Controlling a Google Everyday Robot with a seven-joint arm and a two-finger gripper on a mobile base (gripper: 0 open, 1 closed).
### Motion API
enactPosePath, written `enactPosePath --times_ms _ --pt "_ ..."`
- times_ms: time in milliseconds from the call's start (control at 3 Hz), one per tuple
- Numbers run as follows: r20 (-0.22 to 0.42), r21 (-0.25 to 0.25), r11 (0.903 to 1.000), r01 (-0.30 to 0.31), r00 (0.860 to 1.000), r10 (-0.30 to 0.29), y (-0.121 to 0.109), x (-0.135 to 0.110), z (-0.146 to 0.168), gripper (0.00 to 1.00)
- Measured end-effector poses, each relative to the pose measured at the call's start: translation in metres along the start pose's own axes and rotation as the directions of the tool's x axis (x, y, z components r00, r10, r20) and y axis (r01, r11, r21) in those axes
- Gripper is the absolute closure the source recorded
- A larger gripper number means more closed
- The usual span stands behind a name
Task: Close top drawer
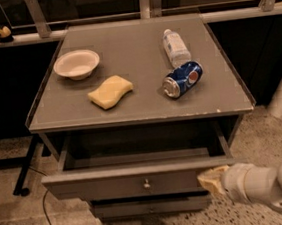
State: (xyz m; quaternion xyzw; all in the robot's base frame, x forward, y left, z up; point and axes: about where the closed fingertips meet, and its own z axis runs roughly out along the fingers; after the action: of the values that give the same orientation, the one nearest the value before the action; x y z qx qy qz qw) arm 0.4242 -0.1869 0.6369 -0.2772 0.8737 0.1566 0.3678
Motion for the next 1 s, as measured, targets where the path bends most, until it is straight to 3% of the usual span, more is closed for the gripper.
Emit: enactPosePath --times_ms 333,667,1000 --pt "0.015 0.032 0.9994 -0.008 1.000 0.008 -0.018 -0.016 0.009 1.00" --pt "0.018 0.041 0.9991 -0.010 1.000 0.009 -0.020 -0.019 0.010 1.00" --pt "0.041 0.081 0.9967 -0.012 0.999 0.009 -0.039 -0.046 0.019 1.00"
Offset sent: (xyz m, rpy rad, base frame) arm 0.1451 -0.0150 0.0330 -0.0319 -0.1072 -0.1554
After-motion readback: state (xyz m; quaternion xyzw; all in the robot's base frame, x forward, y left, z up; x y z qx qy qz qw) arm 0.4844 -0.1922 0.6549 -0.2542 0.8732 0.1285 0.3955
